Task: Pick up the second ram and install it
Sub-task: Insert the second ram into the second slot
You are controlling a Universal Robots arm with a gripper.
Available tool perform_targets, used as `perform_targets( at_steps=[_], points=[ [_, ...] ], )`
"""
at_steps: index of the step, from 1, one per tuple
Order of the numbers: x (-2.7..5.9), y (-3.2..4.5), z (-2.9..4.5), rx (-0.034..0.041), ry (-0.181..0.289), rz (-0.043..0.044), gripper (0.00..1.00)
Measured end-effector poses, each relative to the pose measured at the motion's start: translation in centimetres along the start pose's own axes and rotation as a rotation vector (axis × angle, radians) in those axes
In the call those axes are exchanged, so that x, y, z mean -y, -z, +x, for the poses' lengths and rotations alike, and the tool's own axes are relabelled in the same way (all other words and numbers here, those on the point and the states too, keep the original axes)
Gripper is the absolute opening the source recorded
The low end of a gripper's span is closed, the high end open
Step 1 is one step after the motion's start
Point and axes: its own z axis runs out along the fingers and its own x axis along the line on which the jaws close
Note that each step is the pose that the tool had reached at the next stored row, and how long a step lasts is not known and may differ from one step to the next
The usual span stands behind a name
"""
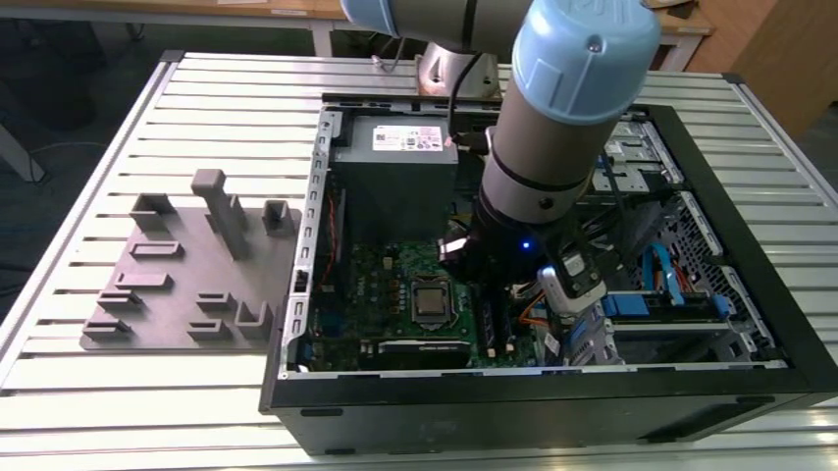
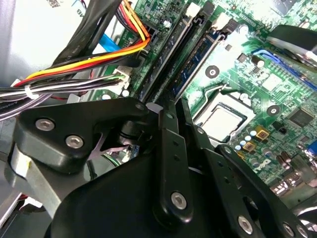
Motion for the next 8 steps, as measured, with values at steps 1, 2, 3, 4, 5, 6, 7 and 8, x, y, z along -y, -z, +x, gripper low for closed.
perform_targets(
  at_steps=[1, 2, 3, 4, 5, 6, 7, 8],
  points=[
    [-0.01, 0.4, 0.0, 0.0, 0.0, 0.0, 0.2],
    [-0.03, 0.86, 0.0, 0.0, 0.0, 0.0002, 0.2],
    [-0.05, 1.3, 0.01, 0.0002, 0.0, -0.0001, 0.2],
    [-0.06, 1.75, 0.01, 0.0003, 0.0, 0.0001, 0.2],
    [-0.09, 2.2, 0.01, 0.0007, 0.0, 0.0, 0.2],
    [-0.11, 2.55, 0.01, 0.0014, 0.0, 0.0, 0.2],
    [-0.13, 2.86, 0.02, 0.0018, 0.0, 0.0, 0.19],
    [-0.16, 3.16, 0.02, 0.0023, 0.0, 0.0, 0.19]
  ],
)
